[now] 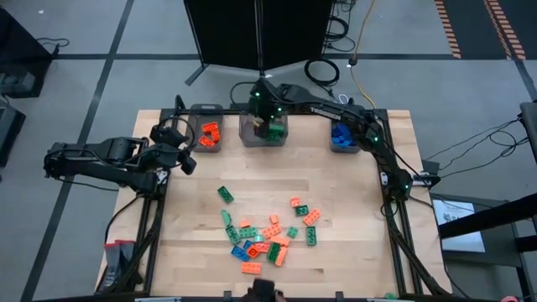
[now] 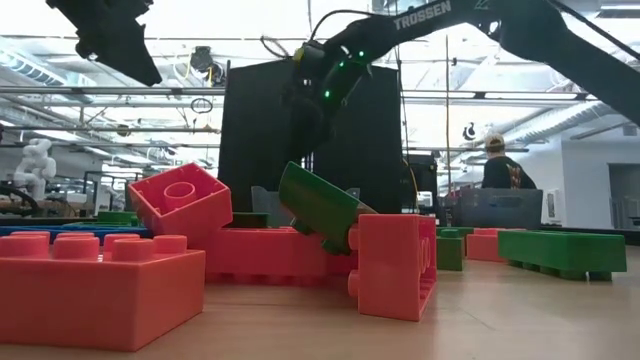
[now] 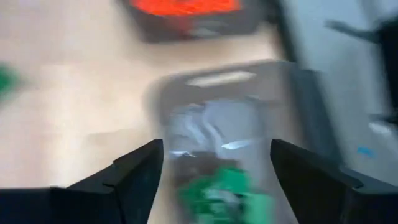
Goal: Sort blocks
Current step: Put the green piece into the middle black bin
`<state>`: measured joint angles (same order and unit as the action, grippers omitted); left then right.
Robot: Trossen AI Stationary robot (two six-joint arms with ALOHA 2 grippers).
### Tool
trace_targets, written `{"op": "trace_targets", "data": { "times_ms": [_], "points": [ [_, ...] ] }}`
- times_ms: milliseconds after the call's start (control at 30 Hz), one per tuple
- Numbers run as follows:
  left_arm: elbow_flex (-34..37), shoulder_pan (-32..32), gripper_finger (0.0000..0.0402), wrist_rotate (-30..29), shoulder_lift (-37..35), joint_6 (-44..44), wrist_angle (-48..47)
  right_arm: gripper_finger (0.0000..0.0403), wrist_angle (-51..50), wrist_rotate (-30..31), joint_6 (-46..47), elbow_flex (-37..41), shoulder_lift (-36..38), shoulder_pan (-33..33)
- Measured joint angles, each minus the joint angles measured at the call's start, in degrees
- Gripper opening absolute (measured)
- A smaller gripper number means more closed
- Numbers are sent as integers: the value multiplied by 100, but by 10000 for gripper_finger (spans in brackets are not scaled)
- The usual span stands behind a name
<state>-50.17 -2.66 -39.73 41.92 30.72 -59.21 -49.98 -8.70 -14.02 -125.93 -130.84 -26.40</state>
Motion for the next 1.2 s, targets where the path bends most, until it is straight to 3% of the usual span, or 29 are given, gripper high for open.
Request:
{"op": "trace_targets", "data": {
  "times_ms": [133,333,467,633,767,867,1033,1200],
  "points": [
    [0,0,160,493,147,-276,96,273,-496,-1120,-78,0,177,188],
    [0,-2,160,1128,745,-1345,524,267,-1518,-1243,-887,4,526,476],
    [0,-4,160,1243,1304,-2089,1034,267,-1987,-1250,-930,2,908,578],
    [9,-134,160,1427,1739,-1620,991,267,-2283,-1243,-795,2,1263,831],
    [-8,-698,160,1150,1224,-1119,969,267,-2339,-1625,-1022,2,1334,1115],
    [-17,-1207,160,521,453,-231,437,267,-1836,-2005,-901,21,1311,1225],
    [96,-1870,160,155,-561,1211,229,267,327,-1252,202,433,1042,1420],
    [116,-2008,160,99,-597,1387,160,267,1787,-762,1093,491,498,1801]
  ]
}}
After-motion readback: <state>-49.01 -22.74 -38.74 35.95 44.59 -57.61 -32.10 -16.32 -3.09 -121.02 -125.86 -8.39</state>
